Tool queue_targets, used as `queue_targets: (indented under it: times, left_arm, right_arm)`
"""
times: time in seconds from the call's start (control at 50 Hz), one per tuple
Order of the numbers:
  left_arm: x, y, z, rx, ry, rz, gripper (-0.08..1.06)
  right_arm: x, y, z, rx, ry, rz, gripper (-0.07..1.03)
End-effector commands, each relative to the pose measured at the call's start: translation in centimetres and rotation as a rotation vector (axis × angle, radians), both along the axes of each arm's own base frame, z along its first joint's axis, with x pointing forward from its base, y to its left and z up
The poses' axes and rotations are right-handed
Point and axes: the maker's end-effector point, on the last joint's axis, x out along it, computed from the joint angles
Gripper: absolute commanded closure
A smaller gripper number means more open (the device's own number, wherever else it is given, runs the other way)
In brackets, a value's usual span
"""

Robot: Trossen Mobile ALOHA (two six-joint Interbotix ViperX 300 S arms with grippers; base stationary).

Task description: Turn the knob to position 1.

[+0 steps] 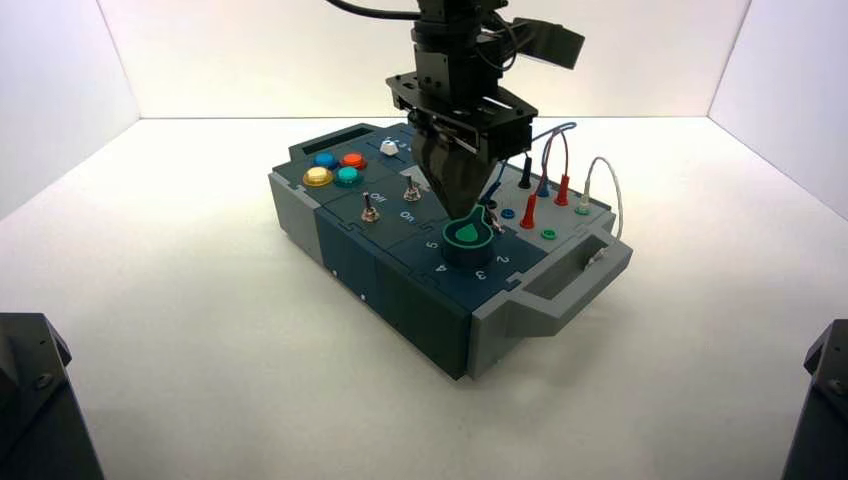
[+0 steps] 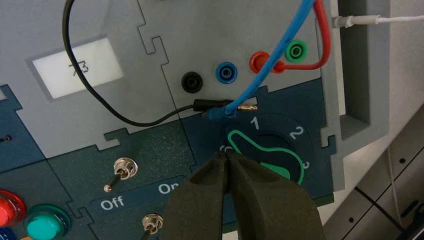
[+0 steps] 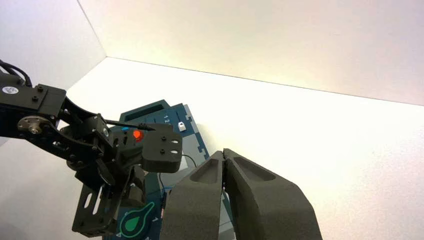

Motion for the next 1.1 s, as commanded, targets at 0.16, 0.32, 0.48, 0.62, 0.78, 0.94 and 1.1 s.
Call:
queue_targets:
  times: [0.16,0.32,0.48,0.62,0.78,0.94,1.1]
  left_arm:
    - [0.4,-1.1,1.4,-0.037,-0.027,-0.022,1.01]
    - [0.5,-1.2,1.4,-0.037,-0.027,-0.027,1.01]
    - [0.7,-1.4,1.5,-0.040,-0.030,-0.033,1.01]
    - [0.7,-1.6,1.3,-0.035,-0.024,-0.039,1.01]
    - [0.5,-1.9,1.2,-0.031,-0.022,-0.050,1.01]
    - [0.2,-2.0,1.1,-0.028,-0.021,-0.060,1.01]
    - [0.2,-2.0,1.0,-0.026,-0.017,-0.059,1.01]
  right_arm:
    - [0.3,0.0,1.2,0.017,-0.024,-0.009,0.99]
    - [0.3,0.0,1.2,0.017,-0.024,-0.009,0.99]
    - [0.3,0.0,1.2,0.017,-0.024,-0.008,0.99]
    - [0.3,0.0,1.2,0.017,-0.024,-0.009,0.99]
    - [0.3,0.0,1.1,0.016,-0.023,-0.009,0.99]
    - [0.4,0.0,1.1,0.015,-0.020,-0.009,0.99]
    - [0.4,0.0,1.1,0.015,-0.020,-0.009,0.99]
